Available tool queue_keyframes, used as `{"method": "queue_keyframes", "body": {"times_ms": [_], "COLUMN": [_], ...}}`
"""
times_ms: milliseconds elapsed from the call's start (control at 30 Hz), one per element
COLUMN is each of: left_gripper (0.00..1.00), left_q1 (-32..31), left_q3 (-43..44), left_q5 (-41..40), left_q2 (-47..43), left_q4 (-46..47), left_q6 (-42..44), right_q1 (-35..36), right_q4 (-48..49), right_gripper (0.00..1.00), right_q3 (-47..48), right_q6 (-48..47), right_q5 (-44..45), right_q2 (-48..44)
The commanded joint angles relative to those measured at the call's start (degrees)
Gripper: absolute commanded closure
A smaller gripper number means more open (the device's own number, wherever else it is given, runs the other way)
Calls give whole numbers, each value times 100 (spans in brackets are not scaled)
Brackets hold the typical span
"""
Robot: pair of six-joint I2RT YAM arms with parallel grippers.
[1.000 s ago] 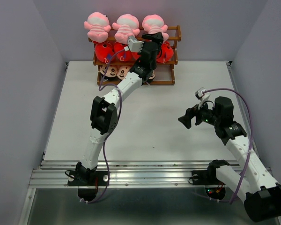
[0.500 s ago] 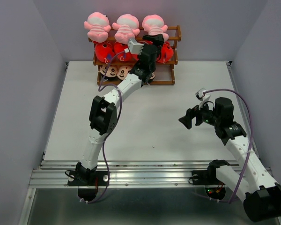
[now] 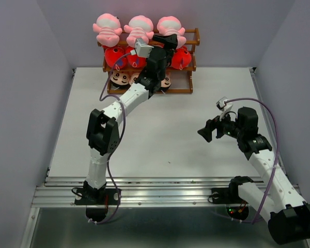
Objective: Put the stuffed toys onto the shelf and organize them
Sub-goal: Place the stuffed toy onto shelf
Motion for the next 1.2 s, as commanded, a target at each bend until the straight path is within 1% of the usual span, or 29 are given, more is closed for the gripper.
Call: {"method": "queue_keyframes", "body": {"times_ms": [0, 100, 133, 200, 233, 267, 300, 333, 367, 400, 433, 467, 500, 533, 567, 600, 633, 700, 733, 800, 833, 900, 933, 1167], "left_gripper": [1, 1, 1, 1, 1, 1, 1, 1, 1, 1, 1, 1, 1, 1, 1, 1, 1, 1, 1, 1, 1, 1, 1, 1], "left_q1": [-5, -13, -31, -31, -40, -31, -31, -22, 4, 30, 48, 65, 118, 144, 162, 171, 180, 189, 197, 197, 189, 197, 197, 197], "left_q3": [-601, -1251, -1697, -2217, -2524, -3189, -3543, -3869, -4507, -4818, -5082, -5581, -5812, -6180, -6323, -6463, -6674, -6877, -6974, -7255, -7325, -7493, -7519, -7747], "left_q5": [234, 612, 865, 1121, 1262, 1411, 1447, 1517, 1527, 1553, 1605, 1562, 1545, 1536, 1492, 1457, 1430, 1369, 1299, 1237, 1211, 1184, 1158, 982], "left_q2": [-774, -1213, -1501, -1872, -2326, -2565, -2846, -3423, -3725, -4050, -4688, -4999, -5638, -5966, -6239, -6520, -6984, -7356, -7654, -7858, -8007, -8104, -8175, -8596], "left_q4": [505, 637, 716, 751, 795, 874, 909, 962, 962, 971, 971, 867, 709, 603, 472, 314, 8, -275, -486, -663, -803, -935, -1049, -1507], "left_q6": [322, 585, 900, 1287, 1785, 2051, 2341, 2988, 3334, 3694, 4107, 4859, 5206, 5566, 6187, 6472, 6736, 7158, 7343, 7450, 7503, 7530, 7564, 7574], "right_q1": [-27, -79, -80, -80, -80, -80, -141, -141, -141, -141, -194, -194, -194, -194, -246, -247, -247, -247, -247, -299, -300, -300, -352, -563], "right_q4": [247, 142, 124, 124, 115, 124, 132, 132, 124, 124, 132, 141, 141, 150, 176, 229, 290, 361, 457, 580, 650, 791, 809, 915], "right_gripper": [0, 0, 0, 0, 0, 0, 0, 0, 0, 0, 0, 0, 0, 0, 0, 0, 0, 0, 0, 0, 0, 0, 0, 0], "right_q3": [4, 39, 39, 40, 40, 40, 40, 40, 40, 40, 40, 48, 57, 48, 57, 48, 57, 101, 110, 92, 84, 66, 83, 118], "right_q6": [-176, -352, -395, -405, -413, -413, -413, -396, -378, -370, -352, -352, -317, -317, -299, -221, -63, 87, 244, 412, 587, 676, 885, 1142], "right_q5": [-115, -220, -221, -168, -124, -89, -45, 25, 52, 69, 122, 140, 218, 228, 271, 350, 612, 885, 1148, 1387, 1684, 1984, 2203, 2653], "right_q2": [-21, -56, -74, -100, -118, -135, -136, -144, -136, -127, -118, -109, -83, -66, -57, -57, -39, -30, -21, -39, -39, -65, -65, -13]}}
